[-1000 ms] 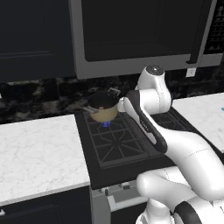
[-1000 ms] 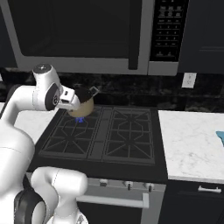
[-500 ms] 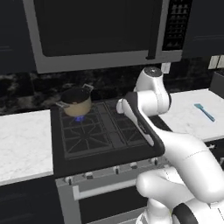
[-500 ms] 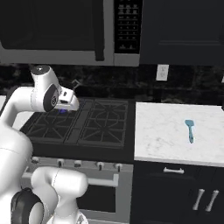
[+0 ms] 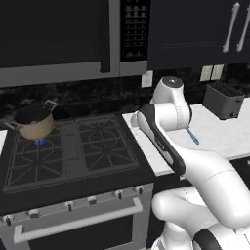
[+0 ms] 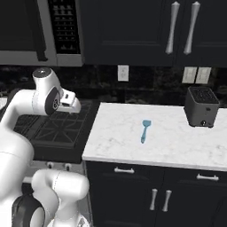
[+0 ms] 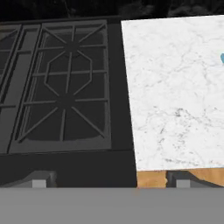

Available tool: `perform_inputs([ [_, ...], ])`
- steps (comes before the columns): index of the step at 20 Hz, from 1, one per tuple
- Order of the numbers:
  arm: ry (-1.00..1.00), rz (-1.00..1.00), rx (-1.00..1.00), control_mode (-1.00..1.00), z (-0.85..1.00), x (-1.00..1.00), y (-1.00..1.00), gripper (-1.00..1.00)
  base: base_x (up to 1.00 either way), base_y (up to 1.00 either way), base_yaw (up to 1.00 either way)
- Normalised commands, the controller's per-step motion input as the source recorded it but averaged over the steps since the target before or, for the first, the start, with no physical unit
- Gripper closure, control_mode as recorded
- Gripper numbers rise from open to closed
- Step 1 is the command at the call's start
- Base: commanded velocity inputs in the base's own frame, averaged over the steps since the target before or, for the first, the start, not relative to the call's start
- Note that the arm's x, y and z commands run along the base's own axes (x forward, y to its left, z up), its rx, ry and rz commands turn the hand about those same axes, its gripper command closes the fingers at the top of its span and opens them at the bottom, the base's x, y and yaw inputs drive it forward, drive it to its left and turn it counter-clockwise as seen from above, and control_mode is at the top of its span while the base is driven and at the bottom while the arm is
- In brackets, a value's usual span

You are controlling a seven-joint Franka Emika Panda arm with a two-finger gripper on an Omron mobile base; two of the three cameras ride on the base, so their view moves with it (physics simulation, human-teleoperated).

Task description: Put the garlic and sweet potato in the pot. Retrieve the spatula and lightly stir the vegetables in the pot.

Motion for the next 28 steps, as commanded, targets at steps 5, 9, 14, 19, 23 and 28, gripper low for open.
perform_inputs([
  [5, 0.00, 0.00, 0.00, 1.00, 0.00, 0.00, 0.00, -1.00, 0.48, -0.70, 0.02],
  [9, 0.00, 0.00, 0.00, 1.00, 0.00, 0.00, 0.00, -1.00, 0.43, -0.50, 0.01],
  [14, 0.00, 0.00, 0.00, 1.00, 0.00, 0.00, 0.00, -1.00, 0.38, -0.12, 0.00],
  [19, 0.00, 0.00, 0.00, 1.00, 0.00, 0.00, 0.00, -1.00, 0.47, -0.25, 0.00],
  [23, 0.00, 0.00, 0.00, 1.00, 0.00, 0.00, 0.00, -1.00, 0.46, -0.41, 0.00],
  [28, 0.00, 0.00, 0.00, 1.00, 0.00, 0.00, 0.00, -1.00, 0.33, -0.43, 0.00],
])
